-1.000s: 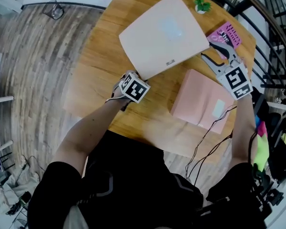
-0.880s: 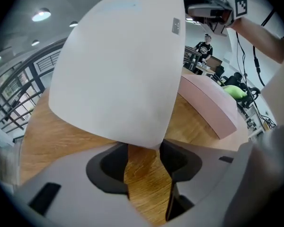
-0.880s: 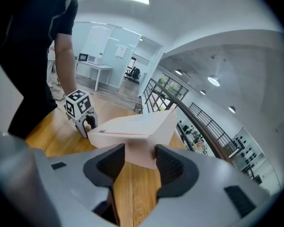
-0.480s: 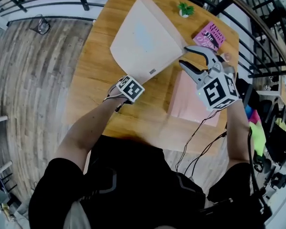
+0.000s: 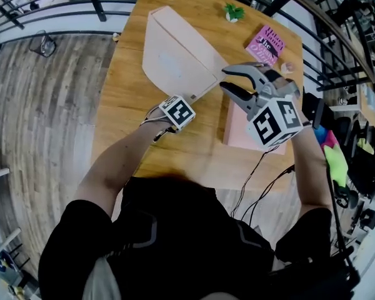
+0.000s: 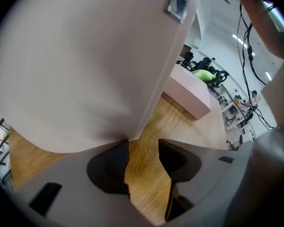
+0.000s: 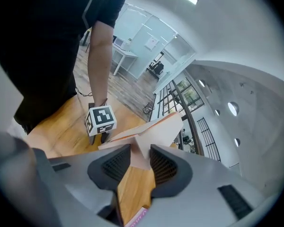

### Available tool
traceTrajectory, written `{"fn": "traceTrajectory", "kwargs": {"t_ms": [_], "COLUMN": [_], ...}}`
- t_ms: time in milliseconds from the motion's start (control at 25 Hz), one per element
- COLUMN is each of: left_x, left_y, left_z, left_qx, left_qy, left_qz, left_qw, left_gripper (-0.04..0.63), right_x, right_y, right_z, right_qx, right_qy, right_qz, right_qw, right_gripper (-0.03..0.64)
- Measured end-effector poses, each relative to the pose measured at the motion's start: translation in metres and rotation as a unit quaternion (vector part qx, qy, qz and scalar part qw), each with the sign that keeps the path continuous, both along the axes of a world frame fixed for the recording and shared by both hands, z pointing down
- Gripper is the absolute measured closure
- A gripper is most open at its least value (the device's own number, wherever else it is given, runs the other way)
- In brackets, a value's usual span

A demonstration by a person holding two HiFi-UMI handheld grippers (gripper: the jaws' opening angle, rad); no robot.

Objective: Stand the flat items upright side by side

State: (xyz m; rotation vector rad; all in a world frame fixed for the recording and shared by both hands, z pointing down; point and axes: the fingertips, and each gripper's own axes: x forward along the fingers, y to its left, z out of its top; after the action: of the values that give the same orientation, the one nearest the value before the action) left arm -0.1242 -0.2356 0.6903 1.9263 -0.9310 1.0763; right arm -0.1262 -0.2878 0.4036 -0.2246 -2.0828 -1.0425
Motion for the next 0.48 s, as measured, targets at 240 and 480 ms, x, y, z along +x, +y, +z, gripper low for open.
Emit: {"fn": "traceTrajectory", "kwargs": {"t_ms": [240, 480], "left_x": [-0.013, -0.02], "left_y": [0.002, 0.024], "left_z": [-0.024, -0.066], "left_qx": [0.049, 0.11], "left_qy": [0.043, 0.103], "left_qz": [-0.023, -0.048], "left_qw": [0.9976, 0.9874], "left_gripper": [0.38, 0.38], "right_x": [-0.009, -0.009], "right_y": [0.026, 0.03], "right_z": [0.0, 0.001], "right_qx": [-0.009, -0.022], "right_qy": [0.011, -0.016], "right_qz": [-0.01, 0.013], "right_qw": [1.0, 1.0], "right_gripper": [0.479, 0.469]}}
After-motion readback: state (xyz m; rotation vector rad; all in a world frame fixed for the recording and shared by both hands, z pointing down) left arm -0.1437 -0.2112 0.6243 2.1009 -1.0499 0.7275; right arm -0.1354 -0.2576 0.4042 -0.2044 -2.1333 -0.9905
